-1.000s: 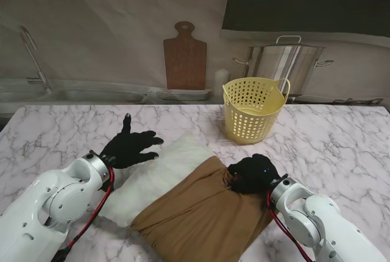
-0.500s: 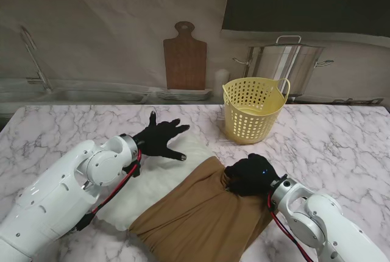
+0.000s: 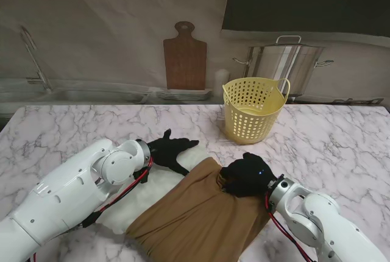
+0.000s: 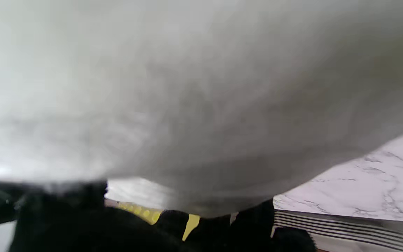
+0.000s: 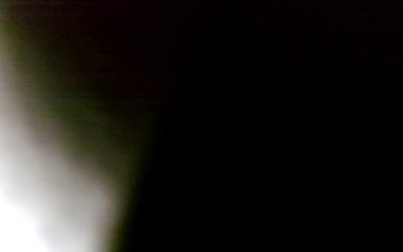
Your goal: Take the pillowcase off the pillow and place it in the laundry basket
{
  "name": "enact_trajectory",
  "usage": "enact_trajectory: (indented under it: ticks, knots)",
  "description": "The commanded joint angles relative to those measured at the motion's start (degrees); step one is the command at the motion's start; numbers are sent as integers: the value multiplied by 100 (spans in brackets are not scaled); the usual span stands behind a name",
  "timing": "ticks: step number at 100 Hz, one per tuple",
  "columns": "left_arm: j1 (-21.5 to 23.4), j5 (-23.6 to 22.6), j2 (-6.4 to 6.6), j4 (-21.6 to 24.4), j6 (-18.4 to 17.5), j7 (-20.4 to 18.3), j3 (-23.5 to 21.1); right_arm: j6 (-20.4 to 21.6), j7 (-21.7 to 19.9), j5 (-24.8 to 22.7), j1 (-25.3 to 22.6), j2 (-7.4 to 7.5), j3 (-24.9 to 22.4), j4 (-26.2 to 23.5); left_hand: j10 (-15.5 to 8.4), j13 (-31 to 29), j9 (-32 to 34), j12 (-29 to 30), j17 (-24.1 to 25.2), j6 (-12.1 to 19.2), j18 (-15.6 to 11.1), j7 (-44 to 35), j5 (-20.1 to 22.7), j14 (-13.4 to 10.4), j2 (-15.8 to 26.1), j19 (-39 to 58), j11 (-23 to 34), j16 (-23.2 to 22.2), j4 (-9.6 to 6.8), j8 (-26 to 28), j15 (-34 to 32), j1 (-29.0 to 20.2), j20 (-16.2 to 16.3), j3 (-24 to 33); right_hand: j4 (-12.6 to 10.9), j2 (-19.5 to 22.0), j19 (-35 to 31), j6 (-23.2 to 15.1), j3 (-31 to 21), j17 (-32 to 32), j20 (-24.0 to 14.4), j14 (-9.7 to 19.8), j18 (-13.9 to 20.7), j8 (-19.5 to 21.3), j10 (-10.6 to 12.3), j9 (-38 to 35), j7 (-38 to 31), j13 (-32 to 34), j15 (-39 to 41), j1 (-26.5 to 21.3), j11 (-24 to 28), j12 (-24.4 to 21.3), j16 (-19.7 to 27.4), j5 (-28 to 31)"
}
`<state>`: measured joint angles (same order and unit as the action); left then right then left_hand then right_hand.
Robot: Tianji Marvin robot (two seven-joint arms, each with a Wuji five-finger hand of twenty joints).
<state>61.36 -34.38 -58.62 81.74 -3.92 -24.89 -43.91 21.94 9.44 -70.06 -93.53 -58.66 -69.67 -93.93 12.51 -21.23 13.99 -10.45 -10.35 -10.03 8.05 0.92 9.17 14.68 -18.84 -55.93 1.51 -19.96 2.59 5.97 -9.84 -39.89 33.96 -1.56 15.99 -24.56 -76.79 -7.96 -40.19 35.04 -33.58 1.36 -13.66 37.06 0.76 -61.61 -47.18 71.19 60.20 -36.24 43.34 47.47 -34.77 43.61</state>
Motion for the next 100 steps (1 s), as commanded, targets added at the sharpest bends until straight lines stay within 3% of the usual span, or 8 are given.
enact_trajectory:
  ticks: [1,6,13,19,22,37,61,100]
  knots:
    - [9,-215,-50,-75,-133,18,136,39,52,-66,17,18,17,38,-192,-353,647,-474,17,258,-106,-216,134,-82,-356,9853,356,-452,-139,605,-371,-203,405,97,-437,267,20,-1558,-786,-31,75,661,108,277,520,-191,-613,235,352,-1003,469,199,-265,361]
    - [14,-335,-49,-109,-176,93,208,43,138,-149,28,28,-4,73,-246,-526,1010,-756,-28,604,-159,-458,587,-196,-257,10195,535,-773,-178,942,-539,-426,661,134,-437,272,23,-1559,-780,-31,77,673,112,273,518,-189,-613,235,344,-1002,470,199,-265,353]
    - [26,-518,-56,-156,-235,235,286,19,197,-213,12,35,-59,97,-527,-1156,2243,-1465,-317,874,-166,-1702,2511,-345,27,10848,1150,-1445,-245,2076,-938,-1374,1042,187,-441,278,29,-1563,-770,-28,81,678,117,270,516,-181,-628,247,338,-1010,481,204,-274,344]
    - [20,-535,-66,-224,-263,315,350,-8,266,-243,2,36,-101,132,-778,-1837,3080,-2087,-672,964,-90,-3020,3302,-385,-151,11502,1828,-2051,-313,3473,-1508,-2199,1261,306,-442,288,30,-1555,-763,-28,82,685,117,267,513,-175,-636,251,339,-1012,486,205,-282,341]
    - [18,-473,-83,-269,-254,357,387,-20,270,-253,-7,37,-123,137,-754,-2217,3620,-3310,-864,940,-14,-3709,3548,-300,-87,11919,1958,-2495,-367,3633,-1908,-2446,1359,312,-441,292,31,-1562,-758,-28,83,686,118,263,516,-173,-636,251,339,-1011,490,206,-286,332]
    - [-89,-272,-70,-345,-250,200,540,-57,343,-293,-2,41,-162,193,-468,-2610,4019,-3681,-1187,573,122,-4749,3561,-194,-226,12856,2954,-3334,-564,4024,-2944,-2277,1504,635,-442,312,41,-1567,-734,-31,89,696,130,252,525,-160,-646,247,338,-1012,498,201,-302,307]
    - [178,-945,-32,-72,-301,392,193,-205,482,-503,-88,62,-345,197,-540,-2556,4208,-4432,-1169,671,80,-5171,3567,-256,-737,12934,2960,-3500,-902,4636,-3241,-1469,1419,2547,-439,334,54,-1550,-684,-34,97,711,138,222,518,-139,-655,241,320,-1023,502,179,-317,258]
    - [289,-1344,-23,-10,-165,485,-91,-449,487,-884,-485,99,-830,44,-502,-2617,4315,-4583,-1213,643,55,-5235,3621,-276,-861,12859,2874,-3488,-1022,4770,-3217,-1341,1365,2998,-446,334,59,-1527,-656,-34,102,702,139,156,495,-153,-679,260,320,-1039,523,144,-337,260]
